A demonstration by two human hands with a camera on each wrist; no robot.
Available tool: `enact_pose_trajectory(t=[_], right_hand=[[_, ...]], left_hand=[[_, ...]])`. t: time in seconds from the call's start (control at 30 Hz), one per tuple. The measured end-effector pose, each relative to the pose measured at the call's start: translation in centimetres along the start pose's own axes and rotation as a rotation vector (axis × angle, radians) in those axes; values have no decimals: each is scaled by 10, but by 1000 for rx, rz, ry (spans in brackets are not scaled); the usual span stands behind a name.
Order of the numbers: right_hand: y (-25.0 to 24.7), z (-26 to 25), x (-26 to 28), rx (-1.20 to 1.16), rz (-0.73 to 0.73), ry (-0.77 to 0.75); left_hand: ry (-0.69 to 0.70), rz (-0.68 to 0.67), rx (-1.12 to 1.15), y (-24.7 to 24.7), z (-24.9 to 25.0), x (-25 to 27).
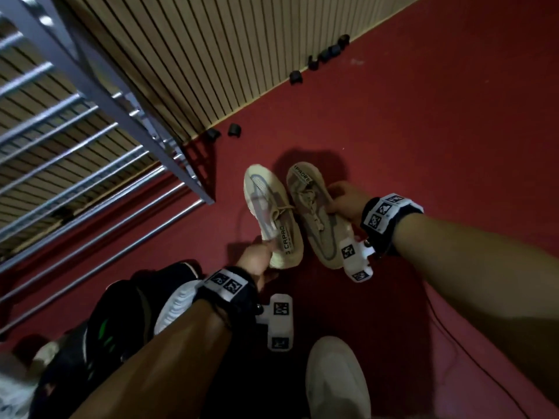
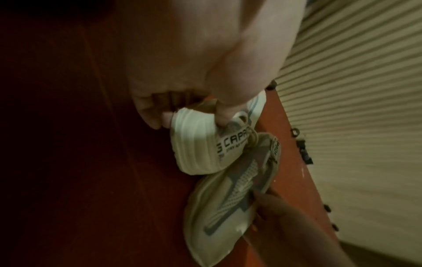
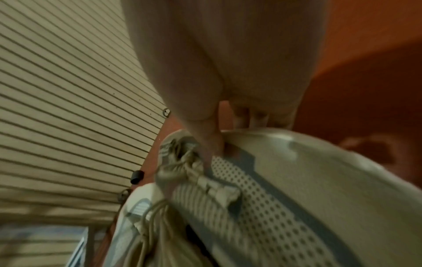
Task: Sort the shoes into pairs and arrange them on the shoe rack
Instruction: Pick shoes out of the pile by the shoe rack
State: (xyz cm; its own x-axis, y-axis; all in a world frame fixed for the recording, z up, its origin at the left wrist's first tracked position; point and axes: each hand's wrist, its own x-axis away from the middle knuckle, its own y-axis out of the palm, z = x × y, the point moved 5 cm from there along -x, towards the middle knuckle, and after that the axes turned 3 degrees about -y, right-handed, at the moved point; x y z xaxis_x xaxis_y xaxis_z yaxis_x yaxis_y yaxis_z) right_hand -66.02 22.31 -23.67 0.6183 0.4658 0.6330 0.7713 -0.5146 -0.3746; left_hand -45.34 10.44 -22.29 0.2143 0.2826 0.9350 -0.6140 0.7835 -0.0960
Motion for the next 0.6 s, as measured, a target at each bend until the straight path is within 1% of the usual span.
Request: enact_pose_trajectory(t=[0.07,0.17,0.23,0.3,0.37,0.47,0.53,0.6], right_hand=[[-2,-1,6,130,6,-38],[-1,-3,12,235,35,-74],[-3,-7,12,315,71,-109],[-8,-10,8,347,139,-122],[-12,-15,3,326,204,-138],[-2,-28,0,313,163,-196],[7,-35,0,308,132,-234],[13,-37,0,308,96,-235]], left_hand=[[7,24,-49,4,-3,-5],[142,53,-96,7,-7,-10],[187,53,-100,9,-10,-10],[199,59,-73,9,-10,-8],[192,48,-16,9,-10,-8],[182,54,55,5,-12,-8],[169,40,63,3,-12,-7],[152,39,47,2,-13,-8]])
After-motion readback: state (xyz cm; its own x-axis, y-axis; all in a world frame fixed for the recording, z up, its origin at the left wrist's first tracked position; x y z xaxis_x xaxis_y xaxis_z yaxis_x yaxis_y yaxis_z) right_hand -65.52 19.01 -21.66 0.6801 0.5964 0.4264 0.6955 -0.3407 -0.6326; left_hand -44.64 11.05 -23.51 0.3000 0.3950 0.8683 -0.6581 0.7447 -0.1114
